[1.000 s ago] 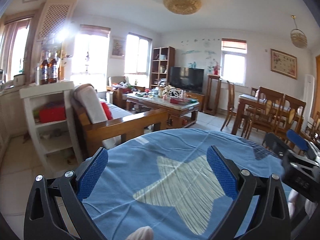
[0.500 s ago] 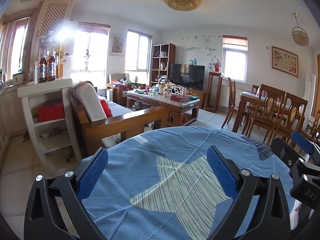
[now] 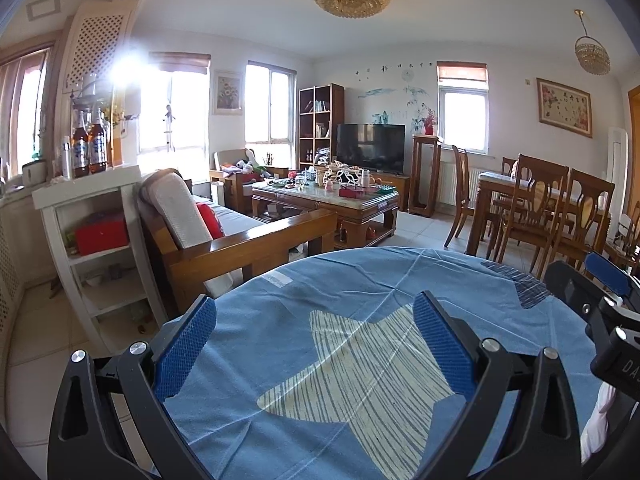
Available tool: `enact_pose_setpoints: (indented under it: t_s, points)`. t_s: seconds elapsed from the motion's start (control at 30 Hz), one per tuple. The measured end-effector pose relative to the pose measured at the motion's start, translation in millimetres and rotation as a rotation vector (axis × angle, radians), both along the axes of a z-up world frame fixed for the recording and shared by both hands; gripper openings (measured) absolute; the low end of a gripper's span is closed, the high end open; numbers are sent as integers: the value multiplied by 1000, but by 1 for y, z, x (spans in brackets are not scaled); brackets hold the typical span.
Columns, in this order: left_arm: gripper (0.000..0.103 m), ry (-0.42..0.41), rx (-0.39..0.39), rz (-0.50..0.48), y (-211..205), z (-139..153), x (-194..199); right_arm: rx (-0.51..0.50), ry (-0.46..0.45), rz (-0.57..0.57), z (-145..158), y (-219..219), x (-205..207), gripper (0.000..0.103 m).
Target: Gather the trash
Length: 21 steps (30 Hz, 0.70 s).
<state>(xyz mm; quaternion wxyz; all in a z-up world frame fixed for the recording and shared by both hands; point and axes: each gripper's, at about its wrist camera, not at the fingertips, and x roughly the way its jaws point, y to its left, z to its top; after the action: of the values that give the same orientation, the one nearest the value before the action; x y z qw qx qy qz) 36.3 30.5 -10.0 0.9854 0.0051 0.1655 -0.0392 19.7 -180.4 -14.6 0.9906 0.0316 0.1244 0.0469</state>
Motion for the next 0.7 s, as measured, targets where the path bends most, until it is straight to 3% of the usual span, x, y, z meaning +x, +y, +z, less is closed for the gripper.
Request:
enact_pose_setpoints:
  t_s: [0.7]
  points:
    - [98,-1,0,3,-1,1,-4,30,7,-3,3,-6,-5,98]
